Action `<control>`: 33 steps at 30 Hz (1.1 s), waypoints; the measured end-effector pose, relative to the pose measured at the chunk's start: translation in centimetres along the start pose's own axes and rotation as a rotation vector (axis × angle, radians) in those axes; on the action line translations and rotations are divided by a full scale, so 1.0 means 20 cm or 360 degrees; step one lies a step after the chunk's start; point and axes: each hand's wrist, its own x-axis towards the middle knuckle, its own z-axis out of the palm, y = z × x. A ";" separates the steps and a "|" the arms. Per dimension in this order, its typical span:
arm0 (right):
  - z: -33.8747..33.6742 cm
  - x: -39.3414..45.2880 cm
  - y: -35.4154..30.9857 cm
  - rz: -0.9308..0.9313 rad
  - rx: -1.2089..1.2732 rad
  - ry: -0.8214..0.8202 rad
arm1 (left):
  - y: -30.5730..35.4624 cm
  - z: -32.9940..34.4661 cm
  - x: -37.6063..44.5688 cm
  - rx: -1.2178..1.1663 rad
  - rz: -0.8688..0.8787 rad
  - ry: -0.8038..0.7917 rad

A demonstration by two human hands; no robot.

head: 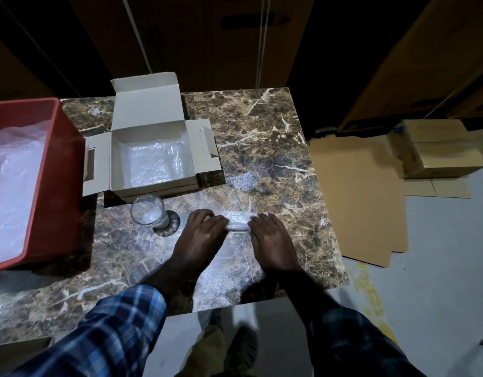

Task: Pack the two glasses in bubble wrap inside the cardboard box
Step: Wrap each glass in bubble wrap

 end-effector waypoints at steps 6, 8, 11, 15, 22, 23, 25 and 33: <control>-0.07 -0.01 0.05 0.0300 0.0381 0.0060 | -0.07 -0.03 -0.01 -0.0160 -0.0263 -0.0056; -0.11 0.03 0.05 0.0467 0.0493 0.0069 | -0.06 -0.05 0.01 -0.0249 -0.0385 -0.0050; -0.13 0.08 0.06 0.0685 0.0564 -0.0015 | -0.03 -0.05 0.04 -0.0380 -0.0665 -0.0051; -0.10 0.08 0.08 0.0843 0.0487 -0.0039 | -0.02 -0.02 0.09 -0.0424 -0.1036 -0.0051; -0.07 0.10 0.07 0.1146 0.0180 -0.0229 | -0.02 0.00 0.14 -0.0302 -0.1258 0.0015; -0.07 0.11 0.06 0.1179 0.0168 -0.0209 | -0.03 0.01 0.14 -0.0288 -0.1249 0.0036; -0.08 0.12 0.04 0.1227 0.0177 -0.0136 | -0.03 0.02 0.14 -0.0298 -0.1271 0.0089; -0.11 0.13 0.01 0.1116 0.0033 -0.0133 | 0.03 0.04 0.14 -0.0233 -0.1250 0.0299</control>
